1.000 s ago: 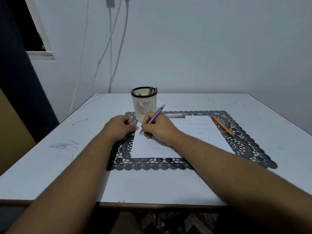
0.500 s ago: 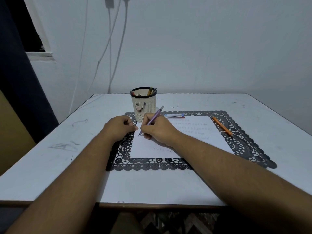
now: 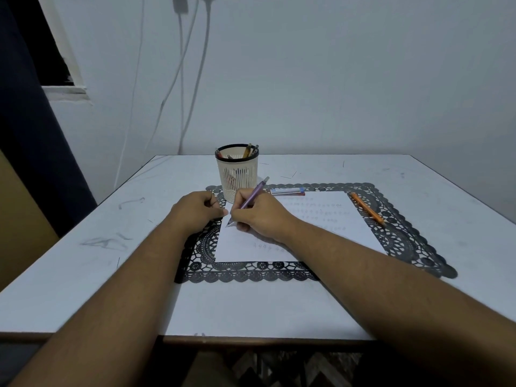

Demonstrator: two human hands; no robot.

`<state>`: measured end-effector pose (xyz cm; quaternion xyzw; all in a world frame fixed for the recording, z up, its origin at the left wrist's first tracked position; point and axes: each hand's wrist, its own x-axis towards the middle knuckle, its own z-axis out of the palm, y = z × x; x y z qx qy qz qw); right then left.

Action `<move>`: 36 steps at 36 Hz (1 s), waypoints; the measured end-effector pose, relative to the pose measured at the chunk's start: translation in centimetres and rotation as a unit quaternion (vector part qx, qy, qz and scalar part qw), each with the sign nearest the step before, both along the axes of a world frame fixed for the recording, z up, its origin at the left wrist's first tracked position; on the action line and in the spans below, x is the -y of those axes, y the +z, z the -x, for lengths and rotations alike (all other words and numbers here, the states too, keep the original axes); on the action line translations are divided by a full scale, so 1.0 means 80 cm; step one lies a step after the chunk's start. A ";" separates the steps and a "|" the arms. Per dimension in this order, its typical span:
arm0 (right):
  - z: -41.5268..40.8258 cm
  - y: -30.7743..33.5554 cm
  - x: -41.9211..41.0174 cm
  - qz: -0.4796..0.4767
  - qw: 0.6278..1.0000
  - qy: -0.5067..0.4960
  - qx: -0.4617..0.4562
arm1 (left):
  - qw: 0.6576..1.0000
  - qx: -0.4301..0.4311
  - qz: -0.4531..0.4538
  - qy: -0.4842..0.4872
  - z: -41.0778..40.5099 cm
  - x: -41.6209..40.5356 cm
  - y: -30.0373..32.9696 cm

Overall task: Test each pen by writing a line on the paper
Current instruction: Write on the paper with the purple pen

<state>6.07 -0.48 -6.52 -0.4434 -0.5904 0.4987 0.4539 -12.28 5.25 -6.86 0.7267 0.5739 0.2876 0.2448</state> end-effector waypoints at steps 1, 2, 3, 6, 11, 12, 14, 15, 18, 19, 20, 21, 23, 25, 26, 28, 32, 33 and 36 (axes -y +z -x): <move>0.001 0.000 0.001 0.003 1.000 0.013 -0.005 | 1.000 -0.006 -0.001 0.000 0.000 0.000 0.000; 0.001 -0.001 0.001 0.004 1.000 0.020 -0.010 | 1.000 -0.008 -0.002 0.000 0.000 0.000 0.000; 0.000 -0.001 0.001 0.004 1.000 0.019 -0.013 | 1.000 -0.006 0.000 0.000 0.000 0.000 0.000; -0.004 0.001 0.000 -0.004 1.000 -0.006 -0.027 | 1.000 0.010 0.006 0.005 -0.001 -0.001 -0.003; -0.012 0.003 -0.003 -0.011 0.998 -0.049 -0.038 | 1.000 0.021 0.010 0.011 -0.001 -0.003 -0.003; -0.013 0.003 -0.004 -0.011 0.998 -0.053 -0.040 | 1.000 0.022 0.010 0.011 0.000 -0.003 -0.003; -0.016 0.004 -0.006 -0.014 0.997 -0.060 -0.038 | 1.000 0.024 0.012 0.011 -0.001 -0.003 -0.003; -0.019 0.005 -0.007 -0.017 0.997 -0.065 -0.034 | 1.000 0.025 0.013 0.011 -0.001 -0.003 -0.003; -0.029 0.010 -0.008 -0.016 0.996 -0.076 -0.037 | 1.000 0.024 0.015 0.014 -0.001 -0.002 -0.004; -0.032 0.011 -0.009 -0.014 0.996 -0.080 -0.040 | 0.999 0.024 0.016 0.016 -0.001 -0.002 -0.004; -0.035 0.012 -0.010 -0.013 0.995 -0.088 -0.043 | 0.999 0.025 0.017 0.017 -0.001 -0.002 -0.004; -0.037 0.012 -0.011 -0.013 0.994 -0.100 -0.046 | 0.999 0.025 0.018 0.018 -0.001 -0.002 -0.004; -0.040 0.013 -0.014 -0.009 0.990 -0.130 -0.059 | 0.999 0.027 0.023 0.017 0.000 -0.003 -0.005; -0.044 0.015 -0.016 -0.005 0.985 -0.152 -0.083 | 0.999 0.036 0.027 0.013 0.001 -0.003 -0.006; -0.046 0.016 -0.016 -0.006 0.983 -0.157 -0.093 | 0.999 0.040 0.029 0.011 0.001 -0.003 -0.006; -0.050 0.019 -0.015 -0.011 0.982 -0.160 -0.100 | 0.998 0.046 0.030 0.011 0.001 -0.002 -0.006; -0.059 0.021 -0.013 -0.026 0.981 -0.162 -0.108 | 0.999 0.040 0.028 0.015 0.000 -0.001 -0.006; -0.061 0.022 -0.012 -0.028 0.980 -0.165 -0.108 | 0.999 0.040 0.029 0.016 0.001 0.000 -0.007; -0.063 0.025 -0.012 -0.025 0.977 -0.186 -0.101 | 0.999 0.036 0.026 0.020 0.000 0.000 -0.007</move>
